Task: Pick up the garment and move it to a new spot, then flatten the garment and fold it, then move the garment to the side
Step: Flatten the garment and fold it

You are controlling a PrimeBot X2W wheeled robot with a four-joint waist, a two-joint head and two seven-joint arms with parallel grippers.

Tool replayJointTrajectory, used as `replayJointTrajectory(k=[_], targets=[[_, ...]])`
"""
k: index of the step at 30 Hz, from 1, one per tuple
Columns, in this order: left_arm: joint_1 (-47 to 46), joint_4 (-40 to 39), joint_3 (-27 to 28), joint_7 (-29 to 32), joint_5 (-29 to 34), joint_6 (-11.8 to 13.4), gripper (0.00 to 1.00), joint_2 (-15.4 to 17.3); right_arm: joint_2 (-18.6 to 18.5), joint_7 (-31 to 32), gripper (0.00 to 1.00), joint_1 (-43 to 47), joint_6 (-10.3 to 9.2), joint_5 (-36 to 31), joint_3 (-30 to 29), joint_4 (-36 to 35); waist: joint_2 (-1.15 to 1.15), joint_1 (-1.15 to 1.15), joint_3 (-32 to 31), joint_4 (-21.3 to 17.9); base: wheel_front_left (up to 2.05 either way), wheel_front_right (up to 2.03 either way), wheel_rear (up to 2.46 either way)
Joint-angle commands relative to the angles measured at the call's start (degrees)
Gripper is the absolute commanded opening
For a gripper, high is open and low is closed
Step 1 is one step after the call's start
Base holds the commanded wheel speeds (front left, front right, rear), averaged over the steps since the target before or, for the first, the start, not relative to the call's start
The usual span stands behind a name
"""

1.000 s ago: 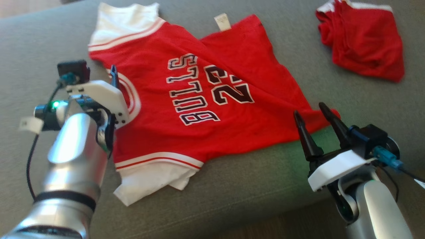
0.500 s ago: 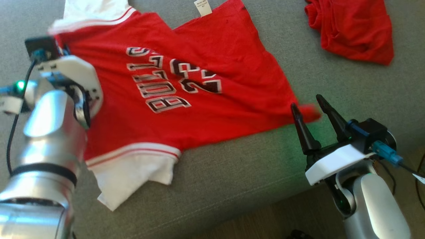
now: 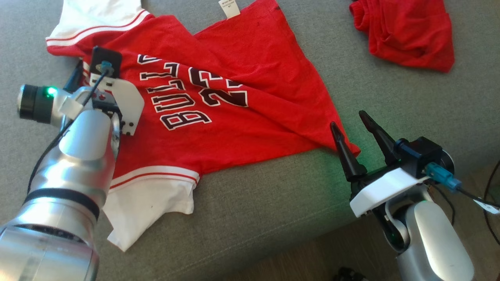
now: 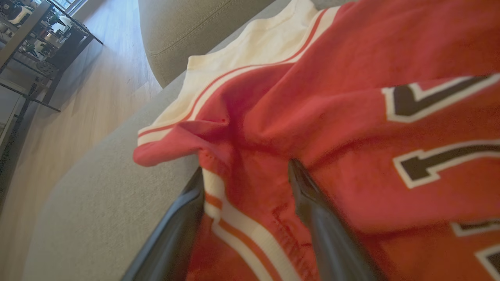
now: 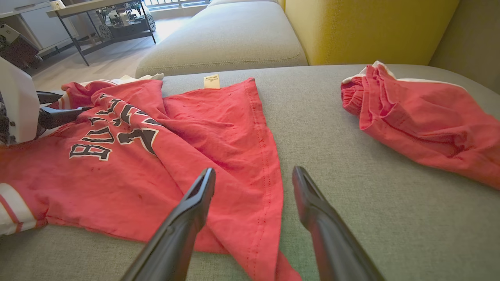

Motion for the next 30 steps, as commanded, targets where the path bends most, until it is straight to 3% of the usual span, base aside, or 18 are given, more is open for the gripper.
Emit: replayJointTrajectory(k=[1, 9, 18, 23, 30], targets=[[-0.4, -0.9, 0.9, 0.2, 0.2, -0.4, 1.00, 1.4, -0.5, -0.6, 1.00, -1.2, -0.02, 0.1, 1.2, -1.5, 0.00, 0.00, -0.1, -0.1, 0.00, 0.00, 0.00], [1.1, -1.4, 3.8, -6.7, -4.0, -0.6, 1.00, 0.9, -0.5, -0.9, 1.00, -0.6, -0.02, -0.5, -0.1, -0.8, 0.00, 0.00, -2.9, 2.4, 0.00, 0.00, 0.00], [6.0, -6.7, 7.8, -10.7, -9.3, -2.1, 1.00, 0.6, -0.5, -0.3, 1.00, 1.4, -0.02, -1.4, -1.7, -0.7, 0.00, 0.00, -10.1, 9.0, 0.00, 0.00, 0.00], [12.2, -19.5, 11.2, -10.8, -12.3, -3.4, 1.00, 2.0, -0.5, -0.1, 1.00, 3.0, -0.02, -1.6, -3.3, -1.5, 0.00, 0.00, -13.6, 13.4, 0.00, 0.00, 0.00], [28.5, -41.3, 15.0, -10.8, -13.5, -3.9, 1.00, 5.0, -0.5, -1.0, 1.00, 5.6, -0.02, -1.1, -4.8, -3.3, 0.00, 0.00, -16.7, 18.3, 0.00, 0.00, 0.00]])
